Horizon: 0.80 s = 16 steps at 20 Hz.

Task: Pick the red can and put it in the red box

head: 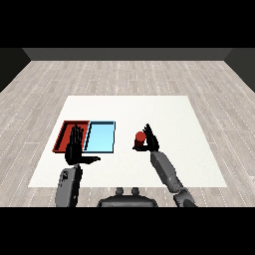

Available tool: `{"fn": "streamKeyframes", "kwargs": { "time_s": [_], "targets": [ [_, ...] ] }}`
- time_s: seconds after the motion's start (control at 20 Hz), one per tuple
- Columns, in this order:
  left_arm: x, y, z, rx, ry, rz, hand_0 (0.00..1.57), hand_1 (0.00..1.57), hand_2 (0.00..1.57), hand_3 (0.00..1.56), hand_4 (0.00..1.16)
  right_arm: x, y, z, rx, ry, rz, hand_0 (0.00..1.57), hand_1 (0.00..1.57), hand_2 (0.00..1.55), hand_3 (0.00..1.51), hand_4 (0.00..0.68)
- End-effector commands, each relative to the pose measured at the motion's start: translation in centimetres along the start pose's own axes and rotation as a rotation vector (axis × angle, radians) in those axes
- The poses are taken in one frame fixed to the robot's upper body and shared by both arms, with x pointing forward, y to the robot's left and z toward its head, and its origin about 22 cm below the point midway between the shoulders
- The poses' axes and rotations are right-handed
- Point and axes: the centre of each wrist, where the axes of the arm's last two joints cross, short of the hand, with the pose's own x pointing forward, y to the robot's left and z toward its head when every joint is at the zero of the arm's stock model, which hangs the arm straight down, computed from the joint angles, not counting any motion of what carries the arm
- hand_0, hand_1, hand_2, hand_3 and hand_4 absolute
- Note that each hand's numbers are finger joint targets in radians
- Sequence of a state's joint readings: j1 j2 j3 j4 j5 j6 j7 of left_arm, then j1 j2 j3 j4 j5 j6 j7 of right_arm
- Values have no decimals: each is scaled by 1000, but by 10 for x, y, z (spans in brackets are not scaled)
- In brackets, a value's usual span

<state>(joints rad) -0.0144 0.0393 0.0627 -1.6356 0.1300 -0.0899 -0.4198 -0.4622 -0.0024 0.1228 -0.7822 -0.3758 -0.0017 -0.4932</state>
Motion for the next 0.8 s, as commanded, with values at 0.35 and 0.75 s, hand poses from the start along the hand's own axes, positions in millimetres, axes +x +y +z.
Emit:
{"fn": "streamKeyframes", "kwargs": {
  "time_s": [0.35, 0.75],
  "targets": [
    [-5, -5, 19, 3, -6, -10, 0, 0, 0, 0, 0, -6, 19, 1, 15, 9, -29, 0, 0, 0, 0, 0],
    [7, 12, 15, 11, -10, -10, 0, 0, 0, 0, 0, -5, 18, -23, 30, 22, 4, 0, 0, 0, 0, 0]
  ]
}}
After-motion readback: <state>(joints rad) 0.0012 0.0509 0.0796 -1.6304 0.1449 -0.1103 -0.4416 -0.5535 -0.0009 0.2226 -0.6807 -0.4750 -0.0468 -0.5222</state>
